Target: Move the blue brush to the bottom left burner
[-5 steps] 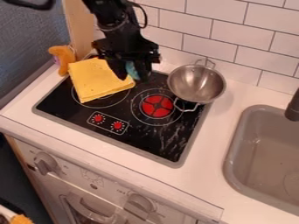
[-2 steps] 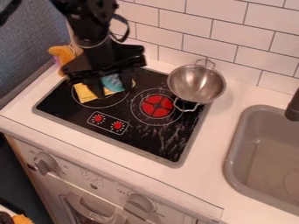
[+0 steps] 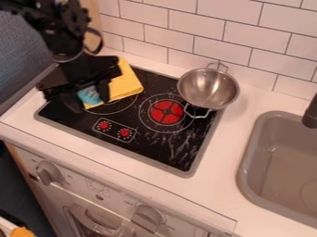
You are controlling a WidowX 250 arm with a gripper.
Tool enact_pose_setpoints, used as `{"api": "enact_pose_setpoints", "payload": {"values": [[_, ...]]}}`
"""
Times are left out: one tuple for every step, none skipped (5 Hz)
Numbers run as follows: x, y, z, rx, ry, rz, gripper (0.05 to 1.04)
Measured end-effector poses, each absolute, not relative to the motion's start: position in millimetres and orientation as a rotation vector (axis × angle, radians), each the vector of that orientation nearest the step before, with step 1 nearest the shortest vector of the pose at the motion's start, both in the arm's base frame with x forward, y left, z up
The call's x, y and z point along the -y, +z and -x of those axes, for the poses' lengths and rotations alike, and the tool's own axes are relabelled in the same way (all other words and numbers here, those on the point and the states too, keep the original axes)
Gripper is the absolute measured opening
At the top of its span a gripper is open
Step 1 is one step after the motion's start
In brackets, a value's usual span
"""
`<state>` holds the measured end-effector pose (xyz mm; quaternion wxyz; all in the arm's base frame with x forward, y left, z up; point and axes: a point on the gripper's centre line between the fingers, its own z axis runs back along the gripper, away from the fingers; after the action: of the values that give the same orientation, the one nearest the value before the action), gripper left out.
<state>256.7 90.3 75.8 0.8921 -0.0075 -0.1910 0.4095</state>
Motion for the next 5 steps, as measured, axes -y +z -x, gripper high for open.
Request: {"api": "enact_pose_setpoints", "payload": {"values": [[-105.8, 62.4, -256.4, 0.392, 0.924, 0.005, 0.575], [-111.3, 44.9, -259.9, 0.397, 0.991, 0.004, 0.575], [-117.7, 27.0, -259.9, 0.358, 1.003, -0.012, 0.575], [-124.7, 16.2, -261.6, 0.348, 1.004, -0.020, 0.575], [-127.0, 14.3, -266.2, 0.356, 1.004, -0.008, 0.678]]}}
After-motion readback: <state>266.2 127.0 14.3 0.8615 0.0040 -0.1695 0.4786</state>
